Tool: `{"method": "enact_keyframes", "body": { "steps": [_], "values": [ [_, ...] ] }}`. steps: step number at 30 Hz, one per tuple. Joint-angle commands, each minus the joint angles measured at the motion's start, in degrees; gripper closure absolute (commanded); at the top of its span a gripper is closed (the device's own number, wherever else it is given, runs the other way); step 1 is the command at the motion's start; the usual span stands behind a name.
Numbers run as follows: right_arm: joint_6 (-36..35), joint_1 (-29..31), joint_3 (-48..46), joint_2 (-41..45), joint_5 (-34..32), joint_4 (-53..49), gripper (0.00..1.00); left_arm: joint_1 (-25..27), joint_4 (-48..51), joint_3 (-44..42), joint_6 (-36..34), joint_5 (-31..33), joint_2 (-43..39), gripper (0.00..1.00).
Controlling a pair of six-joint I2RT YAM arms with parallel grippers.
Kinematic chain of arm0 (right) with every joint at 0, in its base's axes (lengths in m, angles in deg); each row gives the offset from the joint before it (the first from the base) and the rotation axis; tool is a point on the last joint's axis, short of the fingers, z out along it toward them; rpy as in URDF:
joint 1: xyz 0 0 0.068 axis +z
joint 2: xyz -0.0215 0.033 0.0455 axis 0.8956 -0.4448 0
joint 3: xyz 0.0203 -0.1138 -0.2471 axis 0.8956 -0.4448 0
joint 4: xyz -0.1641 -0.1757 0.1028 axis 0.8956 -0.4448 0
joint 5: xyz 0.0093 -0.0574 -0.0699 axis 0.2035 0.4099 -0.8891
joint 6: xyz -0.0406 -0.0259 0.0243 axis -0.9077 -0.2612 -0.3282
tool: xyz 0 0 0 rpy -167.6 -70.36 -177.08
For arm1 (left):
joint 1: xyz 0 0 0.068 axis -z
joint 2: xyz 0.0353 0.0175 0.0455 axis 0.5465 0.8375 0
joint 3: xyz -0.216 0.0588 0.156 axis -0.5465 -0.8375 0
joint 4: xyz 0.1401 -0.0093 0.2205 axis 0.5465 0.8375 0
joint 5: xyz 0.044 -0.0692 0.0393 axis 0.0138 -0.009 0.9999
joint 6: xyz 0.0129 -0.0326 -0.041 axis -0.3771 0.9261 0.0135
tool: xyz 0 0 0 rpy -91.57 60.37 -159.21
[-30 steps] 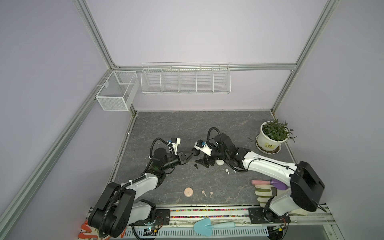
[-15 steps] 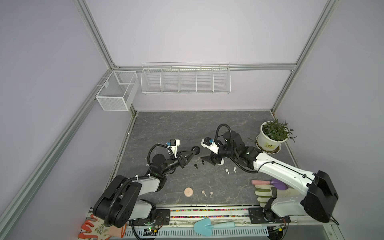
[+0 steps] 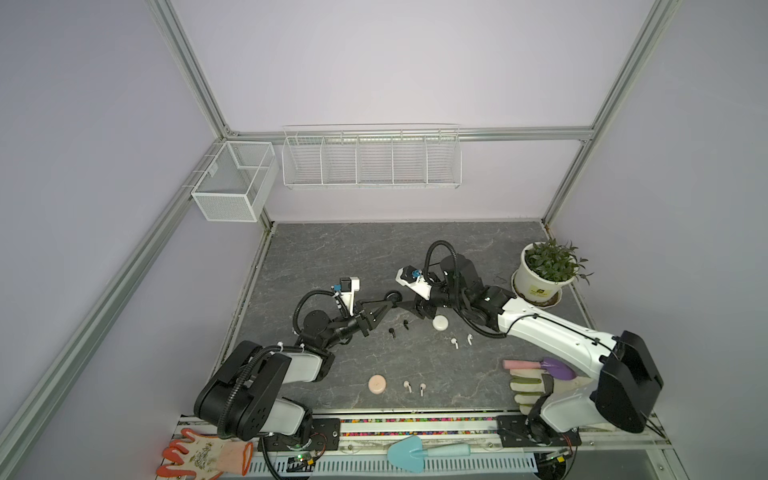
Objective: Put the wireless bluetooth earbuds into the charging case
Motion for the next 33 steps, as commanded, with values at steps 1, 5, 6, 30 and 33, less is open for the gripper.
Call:
{"method": "enact_keyframes", "body": {
  "steps": [1, 5, 6, 30, 33],
  "values": [
    [0.09, -0.28, 1.63, -0.7, -0.93, 1.97, 0.37, 0.17, -3.3, -0.82, 0.11, -0.37, 0.04, 1.0],
    [-0.3, -0.05, 2.07, -1.09, -3.17, 2.02, 0.39, 0.17, -3.3, -0.9, 0.16, -0.43, -0.02, 1.0],
    [-0.47, -0.1, 2.2, -1.26, -4.0, 1.84, 0.39, 0.17, -3.3, -0.91, 0.25, -0.43, -0.16, 1.0],
    [-1.36, -1.22, 4.45, -0.2, 1.66, -4.92, 0.29, 0.17, -3.3, -1.01, 0.92, -0.78, -0.53, 1.0],
    [-1.45, -1.23, 4.41, -1.53, 3.21, -4.3, 0.28, 0.17, -3.31, -0.58, 1.22, -1.25, 0.05, 1.0]
  ]
}}
